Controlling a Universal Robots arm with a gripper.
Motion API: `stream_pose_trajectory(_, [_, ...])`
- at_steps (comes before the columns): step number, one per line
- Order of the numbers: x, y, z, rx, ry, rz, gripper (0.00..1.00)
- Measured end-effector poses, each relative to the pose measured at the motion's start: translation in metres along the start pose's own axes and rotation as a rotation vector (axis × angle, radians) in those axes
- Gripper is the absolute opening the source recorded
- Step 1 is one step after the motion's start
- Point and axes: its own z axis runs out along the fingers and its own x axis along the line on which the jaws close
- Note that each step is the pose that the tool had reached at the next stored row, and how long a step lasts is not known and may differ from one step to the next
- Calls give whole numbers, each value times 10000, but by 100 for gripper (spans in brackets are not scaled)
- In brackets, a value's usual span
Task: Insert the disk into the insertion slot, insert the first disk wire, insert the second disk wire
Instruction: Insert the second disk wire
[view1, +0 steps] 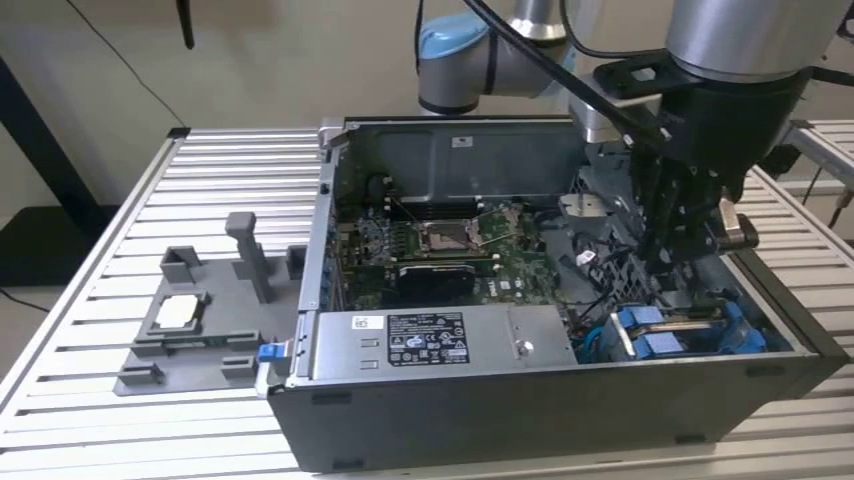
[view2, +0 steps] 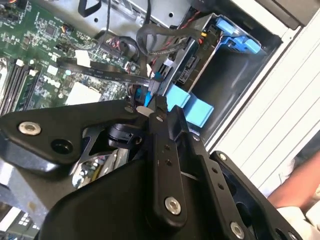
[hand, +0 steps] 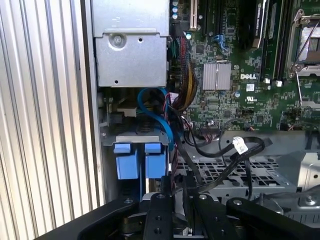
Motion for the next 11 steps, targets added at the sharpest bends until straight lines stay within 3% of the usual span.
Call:
stream_pose_trajectory(5, [-69, 40, 16, 120, -8, -6, 24])
stream_pose_trajectory(11, [-154, 73, 92, 284, -64, -309, 24])
